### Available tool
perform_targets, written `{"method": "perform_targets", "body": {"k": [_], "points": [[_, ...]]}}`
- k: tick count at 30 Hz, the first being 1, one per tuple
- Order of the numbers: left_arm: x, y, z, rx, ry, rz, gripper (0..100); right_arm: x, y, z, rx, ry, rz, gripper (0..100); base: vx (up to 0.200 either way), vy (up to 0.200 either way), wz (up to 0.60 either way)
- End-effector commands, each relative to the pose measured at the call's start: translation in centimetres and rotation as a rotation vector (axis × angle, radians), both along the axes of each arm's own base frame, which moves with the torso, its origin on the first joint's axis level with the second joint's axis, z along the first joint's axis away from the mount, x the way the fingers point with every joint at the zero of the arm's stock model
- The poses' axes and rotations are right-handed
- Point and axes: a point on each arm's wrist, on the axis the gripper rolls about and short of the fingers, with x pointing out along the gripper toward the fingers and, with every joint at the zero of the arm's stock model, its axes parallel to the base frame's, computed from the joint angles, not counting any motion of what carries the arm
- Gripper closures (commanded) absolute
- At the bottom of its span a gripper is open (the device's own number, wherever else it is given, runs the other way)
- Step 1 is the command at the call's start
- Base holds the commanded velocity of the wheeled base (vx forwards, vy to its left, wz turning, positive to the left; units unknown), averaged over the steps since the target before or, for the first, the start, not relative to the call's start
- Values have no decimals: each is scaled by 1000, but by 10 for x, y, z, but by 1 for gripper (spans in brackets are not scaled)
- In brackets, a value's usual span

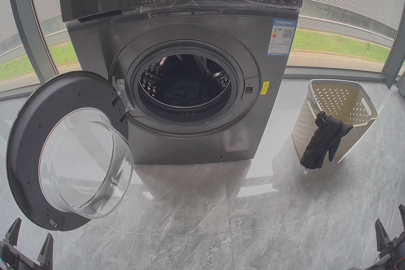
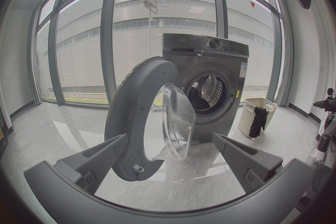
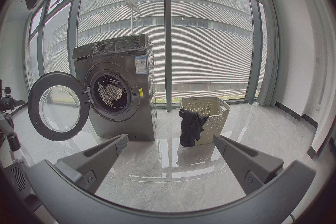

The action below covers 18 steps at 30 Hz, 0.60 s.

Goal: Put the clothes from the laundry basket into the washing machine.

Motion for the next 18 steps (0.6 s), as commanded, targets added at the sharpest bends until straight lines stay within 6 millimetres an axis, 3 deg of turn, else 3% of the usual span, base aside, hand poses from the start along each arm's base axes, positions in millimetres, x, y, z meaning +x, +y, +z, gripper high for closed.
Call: {"method": "perform_targets", "body": {"k": [1,18], "points": [[0,0,-5,1,0,2,0,1,0,-3,0,15,0,0,0,-200,0],[0,0,-5,4,0,-1,0,1,0,-3,0,15,0,0,0,-200,0]]}}
